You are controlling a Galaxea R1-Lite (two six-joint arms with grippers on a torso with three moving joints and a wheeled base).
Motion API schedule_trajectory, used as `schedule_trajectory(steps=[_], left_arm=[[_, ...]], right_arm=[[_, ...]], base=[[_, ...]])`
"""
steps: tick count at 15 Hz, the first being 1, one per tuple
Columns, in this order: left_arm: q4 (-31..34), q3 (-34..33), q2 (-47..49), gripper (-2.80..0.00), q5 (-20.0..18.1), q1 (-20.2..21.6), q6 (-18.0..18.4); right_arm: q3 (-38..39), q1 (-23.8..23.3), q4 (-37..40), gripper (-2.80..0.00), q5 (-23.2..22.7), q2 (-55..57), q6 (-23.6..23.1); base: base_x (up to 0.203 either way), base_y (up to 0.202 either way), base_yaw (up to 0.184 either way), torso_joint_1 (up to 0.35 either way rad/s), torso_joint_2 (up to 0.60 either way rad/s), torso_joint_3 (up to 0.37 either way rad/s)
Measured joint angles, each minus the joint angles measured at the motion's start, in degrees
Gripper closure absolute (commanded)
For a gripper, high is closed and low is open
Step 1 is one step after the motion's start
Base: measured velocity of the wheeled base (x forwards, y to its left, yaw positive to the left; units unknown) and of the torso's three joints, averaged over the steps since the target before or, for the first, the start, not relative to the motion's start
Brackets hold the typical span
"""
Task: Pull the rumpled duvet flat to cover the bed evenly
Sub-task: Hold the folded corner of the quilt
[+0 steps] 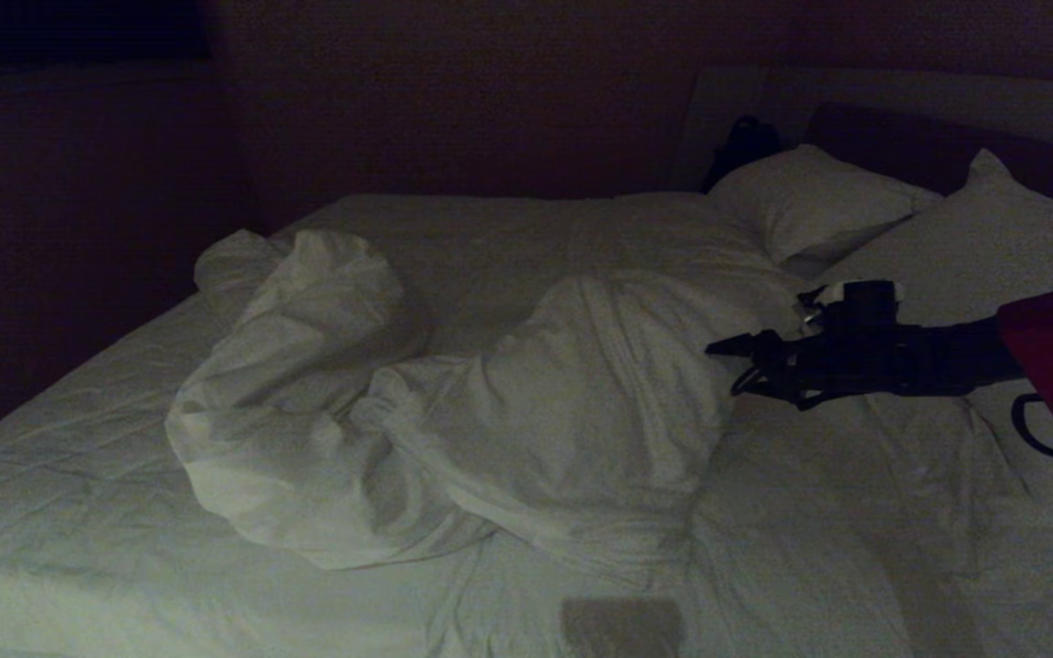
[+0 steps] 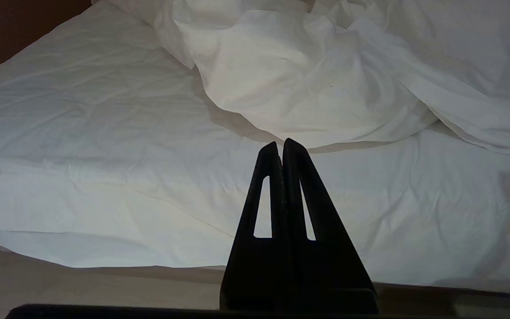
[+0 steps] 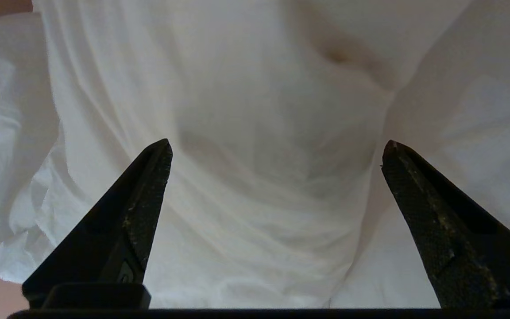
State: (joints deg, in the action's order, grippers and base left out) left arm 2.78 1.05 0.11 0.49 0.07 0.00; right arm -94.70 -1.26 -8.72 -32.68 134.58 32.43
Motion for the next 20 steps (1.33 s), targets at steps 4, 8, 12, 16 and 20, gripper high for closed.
schedule_trajectory(steps=[4,8,12,16,20], left_arm=[[0.0,0.0,0.0,0.00,0.0,0.0,0.0],[0.0,0.0,0.0,0.00,0.0,0.0,0.0],[0.0,0.0,0.0,0.00,0.0,0.0,0.0],[0.0,0.0,0.0,0.00,0.0,0.0,0.0],[0.0,0.0,0.0,0.00,0.0,0.0,0.0]], right_arm=[[-2.1,0.9,0.3,-2.80,0.0,2.0,2.5],[-2.1,2.5,0.3,-2.80,0.9,2.8,3.9],[-2.1,3.3,0.3,-2.80,1.1,3.1,4.0],[-2.0,3.5,0.3,-2.80,1.1,3.2,4.2],[-1.7,3.5,0.3,-2.80,1.0,3.1,4.1]], base=[[0.000,0.000,0.000,0.000,0.00,0.000],[0.000,0.000,0.000,0.000,0.00,0.000],[0.000,0.000,0.000,0.000,0.00,0.000],[0.000,0.000,0.000,0.000,0.00,0.000],[0.000,0.000,0.000,0.000,0.00,0.000]])
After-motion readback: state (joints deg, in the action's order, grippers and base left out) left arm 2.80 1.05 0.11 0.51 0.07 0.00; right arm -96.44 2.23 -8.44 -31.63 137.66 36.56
